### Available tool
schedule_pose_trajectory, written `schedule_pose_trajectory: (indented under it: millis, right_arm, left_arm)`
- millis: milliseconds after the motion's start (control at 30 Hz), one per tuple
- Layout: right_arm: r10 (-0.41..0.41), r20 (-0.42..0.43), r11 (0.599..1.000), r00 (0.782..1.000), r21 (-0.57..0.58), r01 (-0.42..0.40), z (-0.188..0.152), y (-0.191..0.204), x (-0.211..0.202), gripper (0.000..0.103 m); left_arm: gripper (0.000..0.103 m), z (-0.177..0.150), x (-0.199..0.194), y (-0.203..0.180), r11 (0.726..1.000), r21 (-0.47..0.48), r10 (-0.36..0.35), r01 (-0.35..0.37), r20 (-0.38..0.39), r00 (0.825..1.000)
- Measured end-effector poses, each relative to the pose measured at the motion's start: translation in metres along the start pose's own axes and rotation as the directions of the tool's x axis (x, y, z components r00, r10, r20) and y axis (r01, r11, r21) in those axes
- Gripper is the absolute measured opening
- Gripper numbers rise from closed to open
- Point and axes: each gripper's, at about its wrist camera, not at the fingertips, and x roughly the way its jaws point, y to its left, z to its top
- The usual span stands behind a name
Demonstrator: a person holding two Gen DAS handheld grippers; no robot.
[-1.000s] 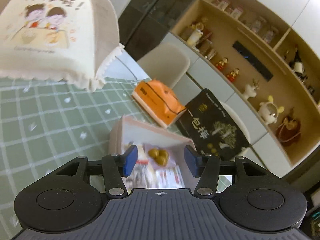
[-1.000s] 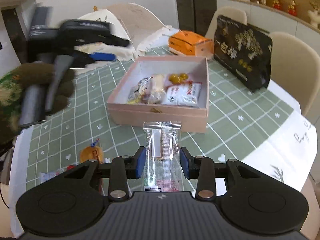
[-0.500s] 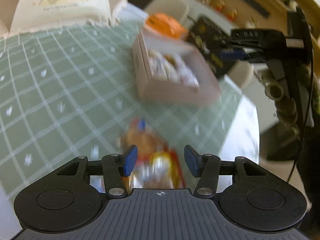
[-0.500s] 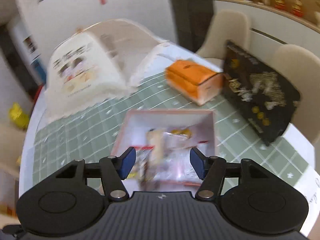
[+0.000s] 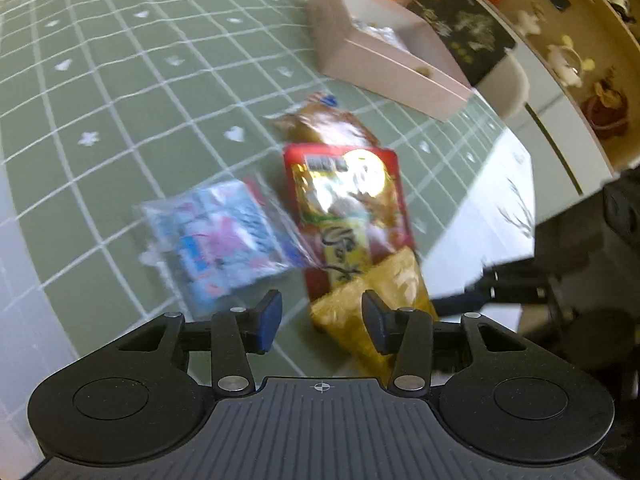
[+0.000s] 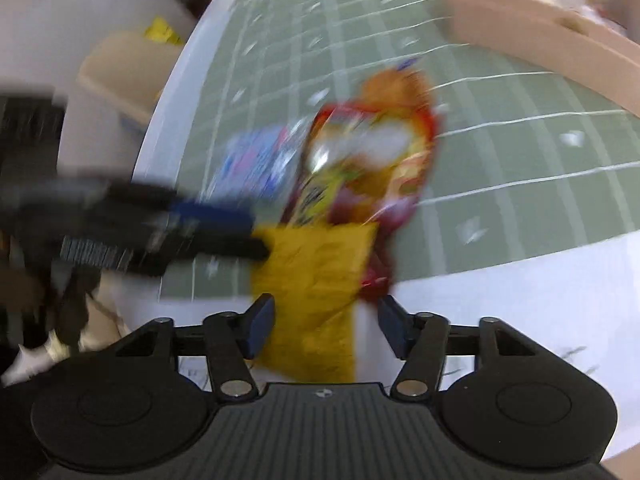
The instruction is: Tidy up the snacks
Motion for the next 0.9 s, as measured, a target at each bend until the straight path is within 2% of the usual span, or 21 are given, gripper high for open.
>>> schedule_pose_trajectory:
  millis: [33, 67, 133, 300, 400, 600, 633, 667, 833, 900]
  right_arm:
    - [0.005, 0.008, 1.000, 1.000, -0.015, -0.005, 0.000, 0.008, 0.003, 0.046]
    - [0.023, 0.020, 1.000, 1.000, -0.016, -0.023, 0.002, 0.013, 0.006, 0.041]
    - [0.056, 0.041, 0.998, 0.998, -0.011, -0.055, 0.014, 0.019, 0.013, 0.039]
    - [0.013, 0.151, 1.000, 0.988, -0.023, -0.009, 0.049, 0.031, 0.026, 0.038]
    - [-0.043, 0.187, 0.998, 0.981, -0.030, 0.049, 0.060, 0.032, 0.028, 0.038]
    - [-0.161, 0.233, 0.985, 0.959, -0.020, 0.170, 0.042, 0.011, 0.004, 0.047]
    - [-0.194, 0.235, 0.979, 0.953, -0.010, 0.202, 0.034, 0.004, -0.005, 0.059]
    - [-0.229, 0.238, 0.972, 0.944, 0.001, 0.235, 0.031, -0.001, -0.009, 0.065]
    - [-0.385, 0.242, 0.921, 0.891, 0.047, 0.386, 0.026, -0.023, -0.012, 0.066]
    - [-0.398, 0.238, 0.917, 0.886, 0.084, 0.389, 0.023, -0.034, -0.016, 0.066]
  left_arm:
    - [0.047, 0.002, -0.002, 0.005, 1.000, -0.008, -0.001, 0.001, 0.011, 1.000]
    - [0.044, 0.005, -0.004, 0.008, 1.000, -0.022, -0.007, 0.007, 0.021, 1.000]
    - [0.044, 0.013, -0.006, 0.016, 0.999, -0.052, -0.006, 0.009, 0.054, 0.999]
    - [0.044, 0.038, -0.010, 0.038, 0.992, -0.109, 0.076, -0.060, 0.147, 0.986]
    - [0.044, 0.050, -0.015, 0.046, 0.986, -0.134, 0.118, -0.096, 0.170, 0.978]
    - [0.044, 0.048, -0.023, 0.040, 0.992, -0.098, 0.094, -0.078, 0.168, 0.981]
    - [0.044, 0.045, -0.022, 0.034, 0.993, -0.088, 0.087, -0.073, 0.165, 0.982]
    - [0.044, 0.044, -0.022, 0.032, 0.994, -0.080, 0.080, -0.068, 0.162, 0.984]
    - [0.044, 0.038, -0.021, 0.005, 0.999, -0.040, 0.042, -0.037, 0.126, 0.991]
    - [0.044, 0.035, -0.019, -0.009, 0.999, -0.002, 0.039, -0.039, 0.096, 0.995]
